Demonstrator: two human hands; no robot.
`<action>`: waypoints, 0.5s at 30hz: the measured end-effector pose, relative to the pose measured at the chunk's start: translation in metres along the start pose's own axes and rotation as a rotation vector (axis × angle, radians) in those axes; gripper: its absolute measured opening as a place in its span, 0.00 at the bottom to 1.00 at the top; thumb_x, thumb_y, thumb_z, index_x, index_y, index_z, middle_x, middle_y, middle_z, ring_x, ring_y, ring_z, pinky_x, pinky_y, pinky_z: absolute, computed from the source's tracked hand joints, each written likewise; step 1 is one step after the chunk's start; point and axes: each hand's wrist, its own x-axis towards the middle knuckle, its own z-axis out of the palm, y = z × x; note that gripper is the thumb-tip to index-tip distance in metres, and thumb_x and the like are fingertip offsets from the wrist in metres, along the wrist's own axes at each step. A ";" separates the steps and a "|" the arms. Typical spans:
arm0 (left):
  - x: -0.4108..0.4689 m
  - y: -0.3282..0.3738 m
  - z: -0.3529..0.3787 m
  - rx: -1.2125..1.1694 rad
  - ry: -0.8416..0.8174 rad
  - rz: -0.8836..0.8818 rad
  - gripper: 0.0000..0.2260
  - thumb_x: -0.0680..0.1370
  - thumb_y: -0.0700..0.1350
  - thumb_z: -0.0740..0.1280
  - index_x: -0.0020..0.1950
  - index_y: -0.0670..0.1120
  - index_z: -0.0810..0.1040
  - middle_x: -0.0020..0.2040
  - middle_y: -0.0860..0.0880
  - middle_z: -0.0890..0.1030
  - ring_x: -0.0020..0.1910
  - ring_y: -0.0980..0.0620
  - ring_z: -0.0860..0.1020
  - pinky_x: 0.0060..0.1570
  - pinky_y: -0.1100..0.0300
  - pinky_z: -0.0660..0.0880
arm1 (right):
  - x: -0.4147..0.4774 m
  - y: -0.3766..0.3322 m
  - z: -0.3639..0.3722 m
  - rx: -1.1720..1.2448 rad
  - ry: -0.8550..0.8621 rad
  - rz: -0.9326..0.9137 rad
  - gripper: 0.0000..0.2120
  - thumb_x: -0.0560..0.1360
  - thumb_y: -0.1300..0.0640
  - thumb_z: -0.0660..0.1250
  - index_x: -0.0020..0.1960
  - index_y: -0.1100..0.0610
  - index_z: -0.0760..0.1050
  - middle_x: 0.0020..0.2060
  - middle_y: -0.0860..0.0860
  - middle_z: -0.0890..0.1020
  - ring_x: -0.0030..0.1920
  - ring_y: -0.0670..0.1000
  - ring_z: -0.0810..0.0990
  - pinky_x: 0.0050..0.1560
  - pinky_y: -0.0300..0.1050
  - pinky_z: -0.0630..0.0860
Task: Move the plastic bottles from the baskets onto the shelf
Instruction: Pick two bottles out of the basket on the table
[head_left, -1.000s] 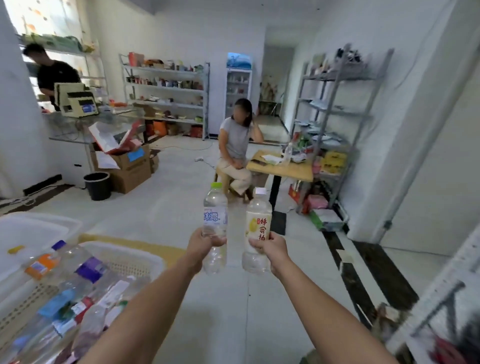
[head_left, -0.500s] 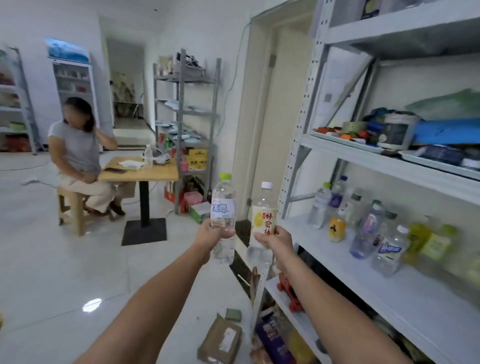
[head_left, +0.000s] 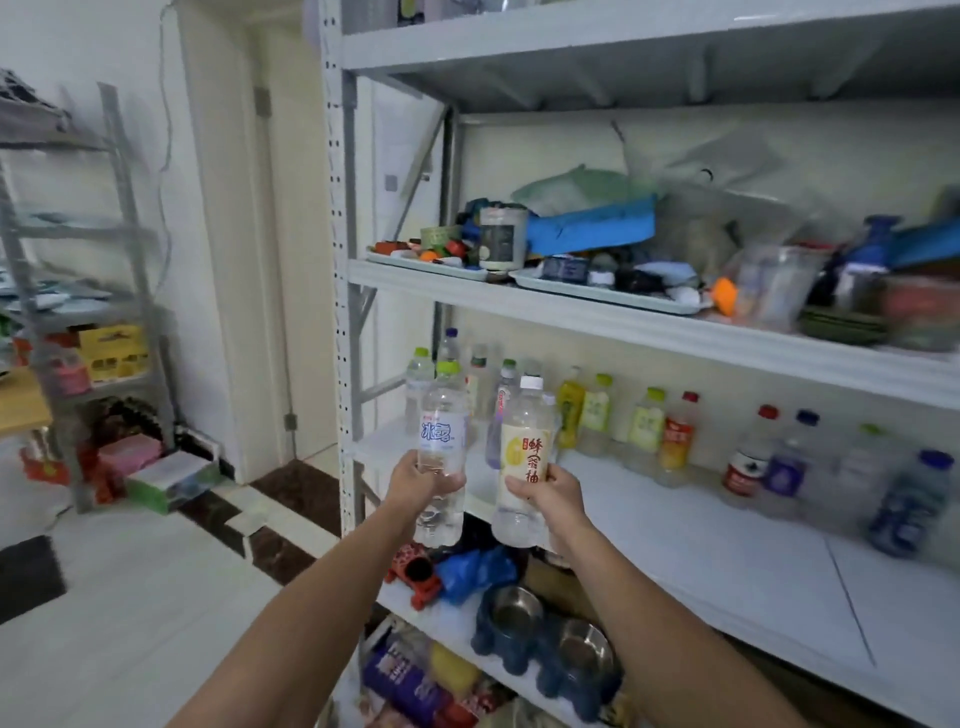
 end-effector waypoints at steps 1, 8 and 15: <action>0.002 0.000 0.008 -0.008 -0.022 -0.001 0.19 0.68 0.34 0.76 0.57 0.38 0.76 0.50 0.40 0.83 0.45 0.43 0.81 0.42 0.54 0.76 | 0.000 0.000 -0.008 0.002 0.026 0.004 0.16 0.69 0.69 0.73 0.56 0.64 0.76 0.50 0.57 0.83 0.45 0.50 0.82 0.40 0.37 0.76; 0.030 0.000 0.047 -0.027 -0.208 0.006 0.21 0.68 0.31 0.74 0.60 0.36 0.75 0.54 0.39 0.82 0.53 0.40 0.80 0.52 0.50 0.78 | 0.003 0.002 -0.040 0.025 0.219 0.028 0.18 0.69 0.68 0.74 0.58 0.64 0.76 0.52 0.57 0.83 0.49 0.54 0.82 0.48 0.44 0.78; 0.059 -0.008 0.065 -0.059 -0.308 -0.002 0.18 0.67 0.32 0.76 0.50 0.49 0.75 0.48 0.50 0.81 0.49 0.50 0.79 0.48 0.58 0.73 | 0.007 0.010 -0.052 0.035 0.357 0.036 0.15 0.69 0.68 0.74 0.54 0.61 0.76 0.49 0.55 0.83 0.45 0.49 0.81 0.39 0.38 0.75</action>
